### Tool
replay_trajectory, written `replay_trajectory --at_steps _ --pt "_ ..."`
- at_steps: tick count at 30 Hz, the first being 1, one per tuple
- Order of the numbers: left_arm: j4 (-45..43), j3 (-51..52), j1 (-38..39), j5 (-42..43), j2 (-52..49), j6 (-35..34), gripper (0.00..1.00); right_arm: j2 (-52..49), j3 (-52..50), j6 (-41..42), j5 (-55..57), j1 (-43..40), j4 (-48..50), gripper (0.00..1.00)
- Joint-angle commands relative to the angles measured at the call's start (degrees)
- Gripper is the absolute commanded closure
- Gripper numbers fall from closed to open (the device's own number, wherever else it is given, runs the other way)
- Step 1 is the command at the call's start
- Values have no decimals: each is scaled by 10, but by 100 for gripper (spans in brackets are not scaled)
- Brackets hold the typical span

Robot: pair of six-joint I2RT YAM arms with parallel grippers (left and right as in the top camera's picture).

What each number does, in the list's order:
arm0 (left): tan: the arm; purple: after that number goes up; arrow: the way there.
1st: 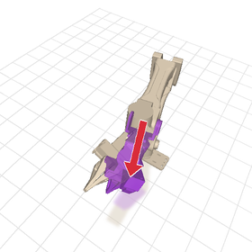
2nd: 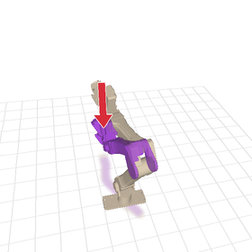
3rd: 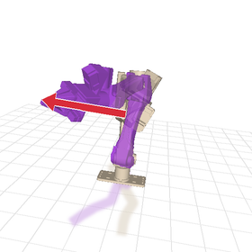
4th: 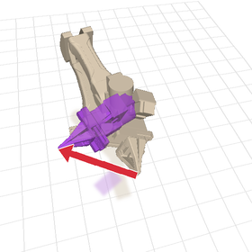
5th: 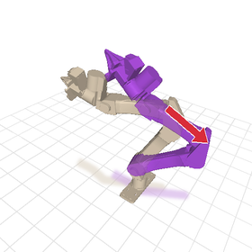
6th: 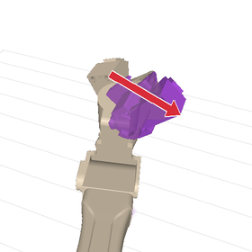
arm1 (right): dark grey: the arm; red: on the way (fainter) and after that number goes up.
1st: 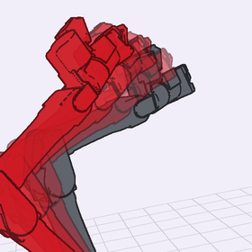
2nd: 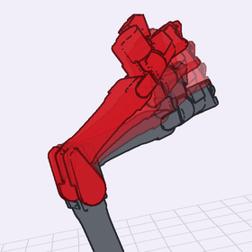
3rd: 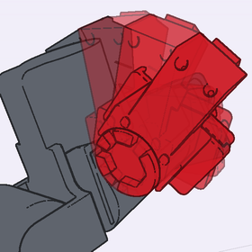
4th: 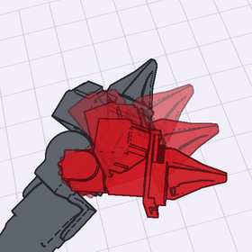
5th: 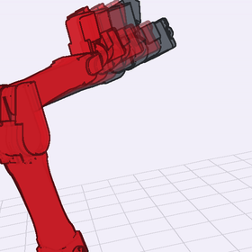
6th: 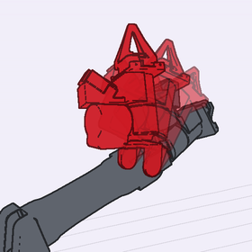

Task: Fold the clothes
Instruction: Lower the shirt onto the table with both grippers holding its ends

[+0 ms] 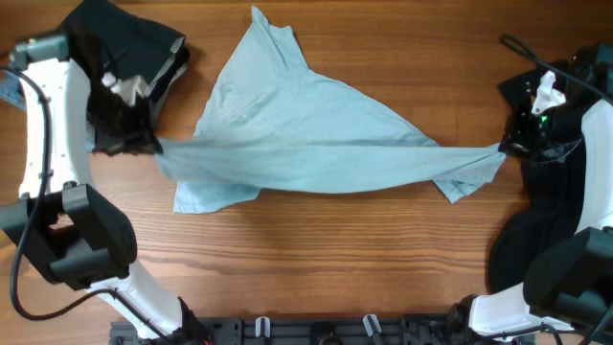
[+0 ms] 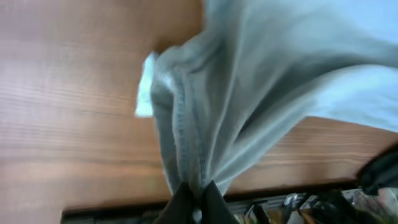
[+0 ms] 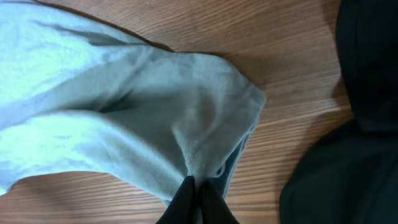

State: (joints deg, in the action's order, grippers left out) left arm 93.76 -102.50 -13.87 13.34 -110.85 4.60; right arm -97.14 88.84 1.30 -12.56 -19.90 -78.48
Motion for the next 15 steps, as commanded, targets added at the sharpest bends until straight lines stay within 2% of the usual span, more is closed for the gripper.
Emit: replay_trajectory --at_steps 1,4,8,11,14,15 --pt "-42 104 1 -87 9 -71 96 5 -4 8 17 2 -5 96" --pt "-120 189 -5 -87 9 -82 95 5 -4 10 16 2 1 96" --pt "-224 254 -14 -53 9 -81 86 5 -4 19 17 2 17 96" --pt "-242 268 -14 -53 9 -81 82 5 -4 19 17 2 30 96" --pt "-244 289 -14 -57 9 -81 69 5 -4 23 17 2 36 96" --pt "-250 295 -14 -59 9 -81 58 5 -4 23 17 2 37 96"
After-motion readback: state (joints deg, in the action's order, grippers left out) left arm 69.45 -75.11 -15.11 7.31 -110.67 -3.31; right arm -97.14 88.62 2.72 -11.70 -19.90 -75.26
